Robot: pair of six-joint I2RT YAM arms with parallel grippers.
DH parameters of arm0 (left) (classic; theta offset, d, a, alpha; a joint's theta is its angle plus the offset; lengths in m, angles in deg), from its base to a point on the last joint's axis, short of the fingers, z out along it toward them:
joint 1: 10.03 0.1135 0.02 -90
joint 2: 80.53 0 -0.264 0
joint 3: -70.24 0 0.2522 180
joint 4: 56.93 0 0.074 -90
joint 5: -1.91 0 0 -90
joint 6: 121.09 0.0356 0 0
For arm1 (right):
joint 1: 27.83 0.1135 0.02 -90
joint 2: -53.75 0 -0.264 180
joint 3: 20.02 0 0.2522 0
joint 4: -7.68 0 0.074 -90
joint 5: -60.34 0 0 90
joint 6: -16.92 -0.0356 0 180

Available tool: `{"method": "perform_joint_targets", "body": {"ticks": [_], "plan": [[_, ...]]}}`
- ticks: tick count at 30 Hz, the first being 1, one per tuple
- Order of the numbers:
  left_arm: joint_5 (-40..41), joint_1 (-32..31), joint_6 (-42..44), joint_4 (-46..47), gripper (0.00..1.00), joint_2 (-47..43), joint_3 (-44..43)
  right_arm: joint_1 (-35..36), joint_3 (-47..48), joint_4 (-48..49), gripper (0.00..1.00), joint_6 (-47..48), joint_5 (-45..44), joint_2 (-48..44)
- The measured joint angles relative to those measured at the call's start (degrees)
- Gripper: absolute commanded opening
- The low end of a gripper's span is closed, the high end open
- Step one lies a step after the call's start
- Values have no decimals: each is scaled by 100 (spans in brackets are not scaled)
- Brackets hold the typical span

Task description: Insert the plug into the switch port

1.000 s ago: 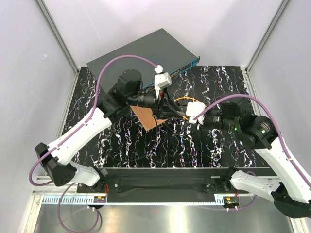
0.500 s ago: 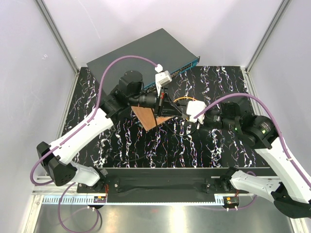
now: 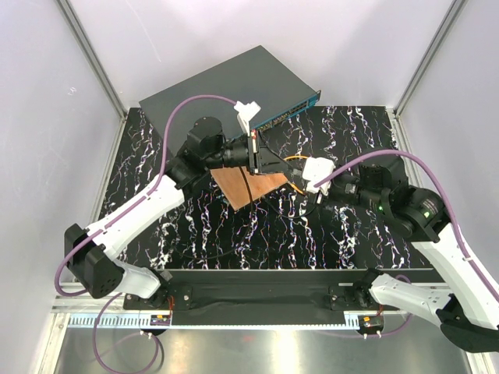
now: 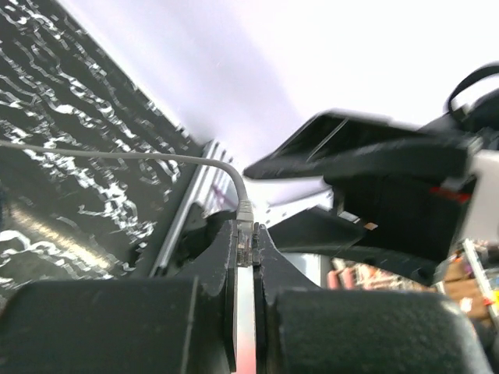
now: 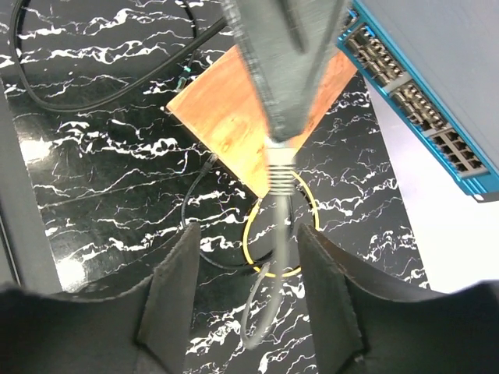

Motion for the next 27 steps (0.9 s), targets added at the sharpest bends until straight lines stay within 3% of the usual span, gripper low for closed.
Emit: {"method": "perform_joint_targets", "body": {"ticks": [12, 17, 19, 21, 23, 24, 26, 27], "plan": [[83, 2, -739, 310, 0, 63, 85, 0, -354, 457, 44, 315, -28, -46], [68, 7, -874, 393, 0, 63, 184, 0, -483, 662, 22, 470, -188, -76], [61, 7, -901, 396, 0, 68, 201, 0, -525, 741, 0, 514, -264, -79], [46, 17, -922, 424, 1, 68, 225, 0, -531, 791, 0, 538, -323, -81], [46, 24, -935, 437, 21, 68, 229, 0, -531, 811, 0, 529, -343, -81], [50, 42, -918, 463, 49, 68, 229, 0, -531, 835, 0, 503, -361, -81], [44, 98, -852, 474, 67, 68, 223, 0, -531, 870, 0, 422, -426, -70], [52, 131, -804, 452, 81, 68, 208, 0, -531, 866, 0, 358, -470, -59]]}}
